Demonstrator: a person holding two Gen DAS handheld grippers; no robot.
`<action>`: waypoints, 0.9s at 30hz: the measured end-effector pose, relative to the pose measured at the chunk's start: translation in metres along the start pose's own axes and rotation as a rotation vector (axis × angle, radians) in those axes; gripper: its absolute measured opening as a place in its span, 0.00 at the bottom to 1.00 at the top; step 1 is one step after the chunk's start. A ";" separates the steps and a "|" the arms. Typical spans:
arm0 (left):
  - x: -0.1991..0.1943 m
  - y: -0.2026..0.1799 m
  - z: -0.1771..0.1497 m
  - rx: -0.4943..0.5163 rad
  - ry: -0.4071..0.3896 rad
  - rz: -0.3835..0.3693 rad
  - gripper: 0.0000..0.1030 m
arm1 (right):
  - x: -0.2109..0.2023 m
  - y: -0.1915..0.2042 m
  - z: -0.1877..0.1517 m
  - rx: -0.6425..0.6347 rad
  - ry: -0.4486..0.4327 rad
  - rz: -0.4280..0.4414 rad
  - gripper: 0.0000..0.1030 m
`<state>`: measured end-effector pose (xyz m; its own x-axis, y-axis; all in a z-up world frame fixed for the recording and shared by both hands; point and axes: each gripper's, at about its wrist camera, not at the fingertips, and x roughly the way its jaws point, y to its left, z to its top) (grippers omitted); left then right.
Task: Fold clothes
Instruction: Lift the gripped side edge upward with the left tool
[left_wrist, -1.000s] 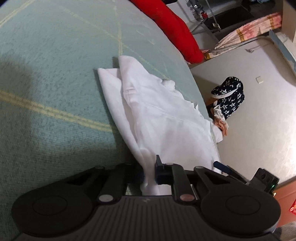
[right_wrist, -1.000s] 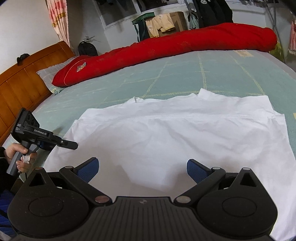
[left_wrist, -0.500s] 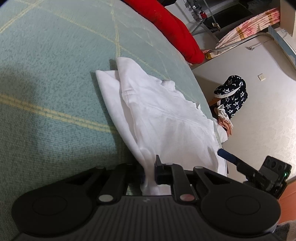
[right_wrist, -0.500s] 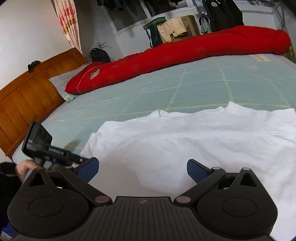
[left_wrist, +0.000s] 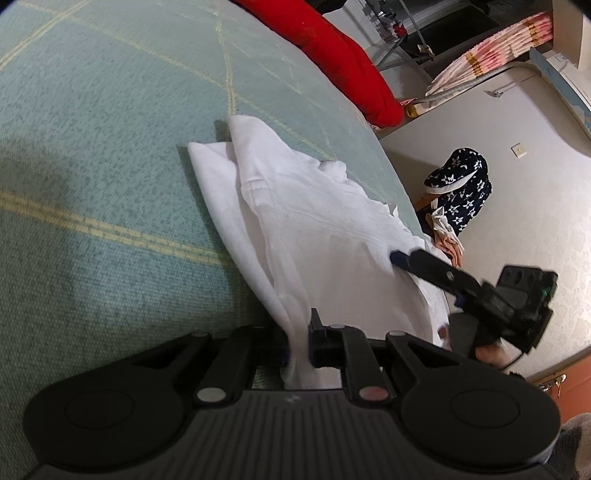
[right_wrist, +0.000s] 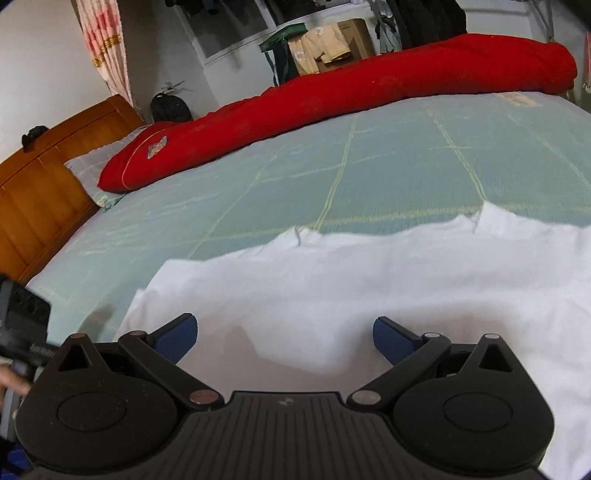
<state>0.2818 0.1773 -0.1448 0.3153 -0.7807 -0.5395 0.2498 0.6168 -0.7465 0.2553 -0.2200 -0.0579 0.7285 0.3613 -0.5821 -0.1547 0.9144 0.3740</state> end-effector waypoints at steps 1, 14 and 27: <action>0.000 0.000 0.000 0.001 0.000 0.001 0.13 | 0.000 0.000 0.001 -0.001 -0.001 0.000 1.00; 0.000 -0.023 0.002 0.002 -0.003 0.109 0.11 | -0.080 0.000 -0.027 -0.038 -0.010 0.036 1.00; -0.019 -0.089 0.018 0.068 -0.048 0.145 0.07 | -0.143 -0.041 -0.057 0.029 -0.062 -0.005 1.00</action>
